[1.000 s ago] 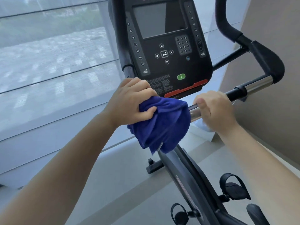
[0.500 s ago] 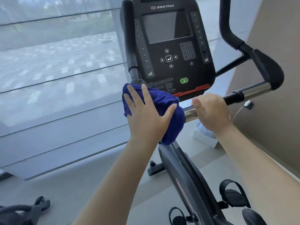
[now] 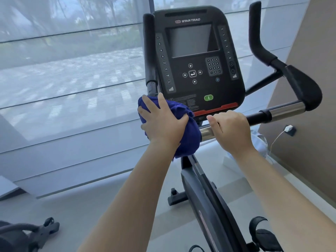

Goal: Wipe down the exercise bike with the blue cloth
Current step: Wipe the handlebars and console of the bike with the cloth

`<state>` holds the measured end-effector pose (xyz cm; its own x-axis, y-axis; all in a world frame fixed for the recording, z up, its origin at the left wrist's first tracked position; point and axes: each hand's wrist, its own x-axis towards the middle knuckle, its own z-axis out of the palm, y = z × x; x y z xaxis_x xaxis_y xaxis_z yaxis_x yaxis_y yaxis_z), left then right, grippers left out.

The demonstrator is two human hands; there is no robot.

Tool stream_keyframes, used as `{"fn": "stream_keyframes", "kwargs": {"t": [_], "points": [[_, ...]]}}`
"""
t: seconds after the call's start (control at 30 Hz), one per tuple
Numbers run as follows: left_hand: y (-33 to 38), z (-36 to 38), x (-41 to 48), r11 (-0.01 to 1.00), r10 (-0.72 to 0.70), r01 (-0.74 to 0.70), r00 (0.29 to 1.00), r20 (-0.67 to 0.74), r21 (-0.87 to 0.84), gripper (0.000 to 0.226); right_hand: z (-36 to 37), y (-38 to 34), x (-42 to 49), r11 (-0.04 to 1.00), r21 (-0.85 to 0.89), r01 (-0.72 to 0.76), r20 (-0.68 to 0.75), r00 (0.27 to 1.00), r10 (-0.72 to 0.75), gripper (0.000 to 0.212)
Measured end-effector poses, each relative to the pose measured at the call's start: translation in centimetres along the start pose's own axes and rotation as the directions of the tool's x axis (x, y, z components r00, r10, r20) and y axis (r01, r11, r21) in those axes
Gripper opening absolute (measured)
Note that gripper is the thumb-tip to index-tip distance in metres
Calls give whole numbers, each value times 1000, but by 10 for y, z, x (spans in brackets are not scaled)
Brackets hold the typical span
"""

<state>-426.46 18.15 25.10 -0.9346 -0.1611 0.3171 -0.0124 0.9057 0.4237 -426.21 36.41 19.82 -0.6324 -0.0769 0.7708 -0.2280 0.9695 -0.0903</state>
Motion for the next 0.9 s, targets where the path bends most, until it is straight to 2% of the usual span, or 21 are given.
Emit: {"fn": "stream_keyframes", "kwargs": {"t": [0.17, 0.5, 0.7, 0.9], "points": [[6, -3, 29, 994, -61, 59, 998, 17, 91, 86, 3, 2, -1, 1000, -5, 24, -43, 999, -24, 63], [13, -19, 76, 993, -115, 117, 992, 56, -24, 64, 4, 3, 1, 1000, -25, 14, -100, 995, -16, 60], [3, -21, 61, 997, -69, 72, 994, 80, -36, 65, 2, 0, 2, 1000, -14, 12, -159, 987, -14, 47], [-9, -20, 29, 1000, 5, -3, 998, 68, -29, 61, 0, -4, 3, 1000, -15, 5, -155, 988, -7, 44]]}}
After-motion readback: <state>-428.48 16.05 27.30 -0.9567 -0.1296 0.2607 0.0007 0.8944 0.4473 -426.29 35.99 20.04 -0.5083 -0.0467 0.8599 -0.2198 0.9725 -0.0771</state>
